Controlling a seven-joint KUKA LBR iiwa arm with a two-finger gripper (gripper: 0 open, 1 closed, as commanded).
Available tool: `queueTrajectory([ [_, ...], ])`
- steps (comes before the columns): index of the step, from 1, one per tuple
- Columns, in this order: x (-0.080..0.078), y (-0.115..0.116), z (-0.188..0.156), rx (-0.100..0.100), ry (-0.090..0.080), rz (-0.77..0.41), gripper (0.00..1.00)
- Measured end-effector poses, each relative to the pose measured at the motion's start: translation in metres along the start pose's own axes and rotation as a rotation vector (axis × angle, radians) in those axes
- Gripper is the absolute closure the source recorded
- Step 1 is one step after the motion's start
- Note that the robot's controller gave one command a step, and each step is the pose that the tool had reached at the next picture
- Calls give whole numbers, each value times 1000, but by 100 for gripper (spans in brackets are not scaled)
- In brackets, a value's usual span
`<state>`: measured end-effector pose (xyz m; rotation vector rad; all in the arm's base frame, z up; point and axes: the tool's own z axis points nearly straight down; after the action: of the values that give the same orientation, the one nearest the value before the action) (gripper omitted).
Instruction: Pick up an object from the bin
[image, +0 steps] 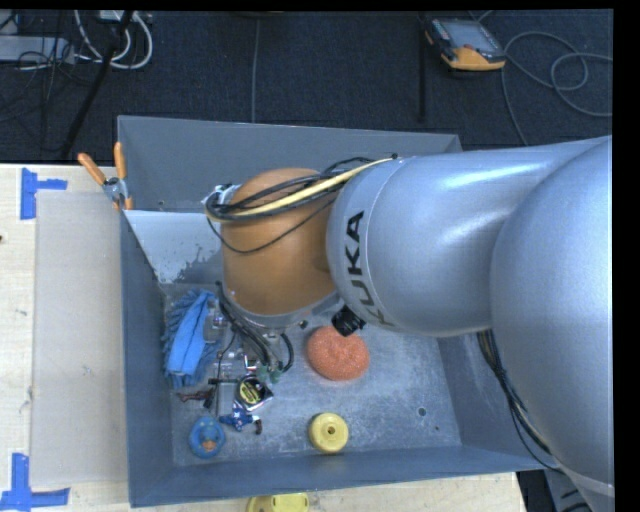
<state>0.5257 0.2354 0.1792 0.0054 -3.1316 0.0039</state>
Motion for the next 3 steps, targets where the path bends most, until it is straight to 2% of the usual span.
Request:
queueTrajectory([
  [1, -2, -1, -5, -2, -7, 5, 0],
  [2, 16, -9, 64, -3, -10, 96, 0],
  [3, 30, -13, 67, 0, -3, 119, 0],
])
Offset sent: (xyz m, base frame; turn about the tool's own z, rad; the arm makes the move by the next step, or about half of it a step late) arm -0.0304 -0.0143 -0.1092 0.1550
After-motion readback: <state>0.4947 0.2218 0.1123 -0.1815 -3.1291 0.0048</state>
